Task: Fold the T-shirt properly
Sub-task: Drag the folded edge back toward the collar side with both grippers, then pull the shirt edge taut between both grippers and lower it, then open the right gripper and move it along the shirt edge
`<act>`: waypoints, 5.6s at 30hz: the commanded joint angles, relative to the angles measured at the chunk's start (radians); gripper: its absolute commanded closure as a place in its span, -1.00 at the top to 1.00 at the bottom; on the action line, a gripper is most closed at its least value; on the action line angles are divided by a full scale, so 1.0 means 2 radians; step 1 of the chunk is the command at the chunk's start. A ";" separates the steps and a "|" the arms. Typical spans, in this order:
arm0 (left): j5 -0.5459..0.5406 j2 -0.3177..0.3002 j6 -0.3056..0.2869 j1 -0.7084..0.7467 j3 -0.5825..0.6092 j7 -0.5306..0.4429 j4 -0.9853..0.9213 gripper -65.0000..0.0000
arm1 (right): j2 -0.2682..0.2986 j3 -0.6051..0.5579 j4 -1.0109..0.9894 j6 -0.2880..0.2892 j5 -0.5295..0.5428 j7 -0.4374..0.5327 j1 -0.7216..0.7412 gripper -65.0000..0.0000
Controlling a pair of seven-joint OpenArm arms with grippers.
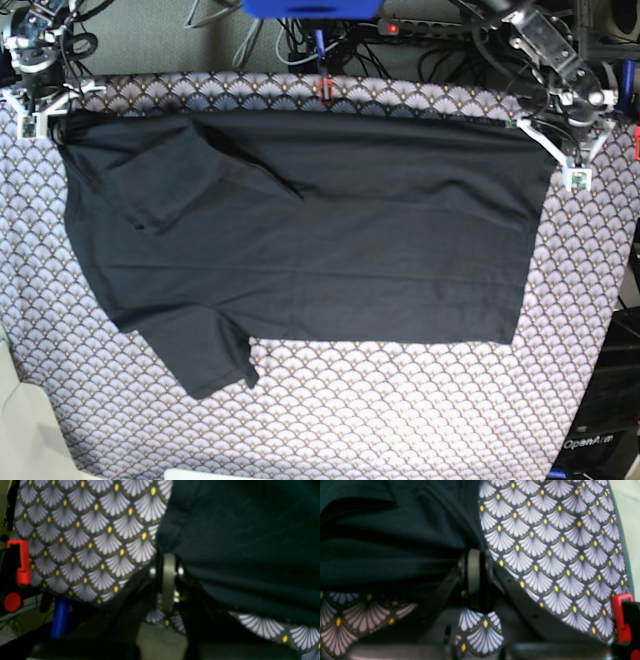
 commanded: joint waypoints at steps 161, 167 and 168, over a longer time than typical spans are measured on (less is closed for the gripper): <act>0.008 0.014 0.010 -0.028 -0.166 -0.005 0.094 -0.26 | -0.103 -0.347 0.126 -0.010 -0.016 0.008 -0.125 -1.00; 0.008 0.014 0.010 -0.028 -0.166 -0.004 0.094 -0.26 | -0.103 -0.329 0.107 -0.010 -0.017 0.008 -0.095 -1.00; 0.008 0.014 0.010 -0.028 -0.166 -0.004 0.094 -0.26 | -0.103 -0.324 0.103 -0.010 -0.017 0.008 -0.088 -1.00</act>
